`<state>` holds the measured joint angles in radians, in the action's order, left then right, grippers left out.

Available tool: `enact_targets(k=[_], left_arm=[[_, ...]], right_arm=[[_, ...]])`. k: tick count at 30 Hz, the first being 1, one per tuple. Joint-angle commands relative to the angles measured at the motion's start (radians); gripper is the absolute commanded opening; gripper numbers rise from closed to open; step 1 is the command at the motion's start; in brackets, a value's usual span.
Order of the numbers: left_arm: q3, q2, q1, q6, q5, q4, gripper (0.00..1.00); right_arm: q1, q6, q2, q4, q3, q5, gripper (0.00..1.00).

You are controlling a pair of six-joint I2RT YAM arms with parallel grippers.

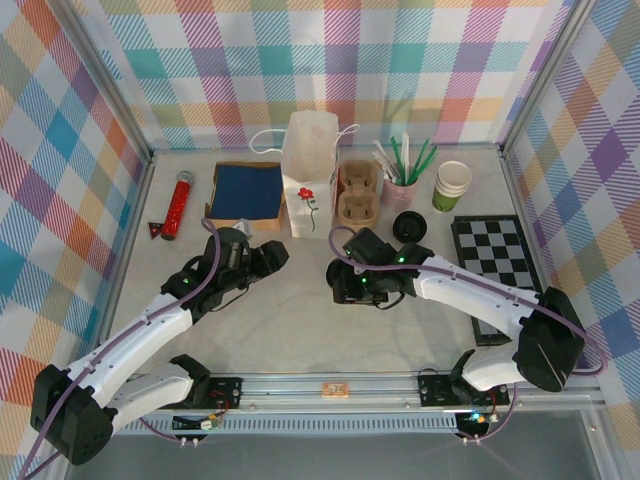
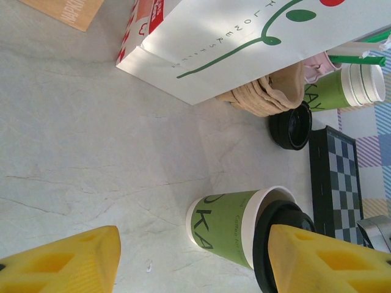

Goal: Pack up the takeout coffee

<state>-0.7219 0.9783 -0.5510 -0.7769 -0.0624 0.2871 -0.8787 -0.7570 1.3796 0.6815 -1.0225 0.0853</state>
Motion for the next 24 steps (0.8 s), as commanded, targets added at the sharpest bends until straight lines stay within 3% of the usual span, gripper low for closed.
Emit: enact_targets(k=[1,24], left_arm=[[0.012,-0.016,0.013,0.007,-0.014,0.015,0.65],[0.027,-0.049,0.016,0.010,-0.004,0.035,0.64]], right_arm=[[-0.006,-0.020,0.013,0.015,-0.028,-0.024,0.43],[0.002,-0.038,0.015,0.013,-0.047,-0.080,0.43]])
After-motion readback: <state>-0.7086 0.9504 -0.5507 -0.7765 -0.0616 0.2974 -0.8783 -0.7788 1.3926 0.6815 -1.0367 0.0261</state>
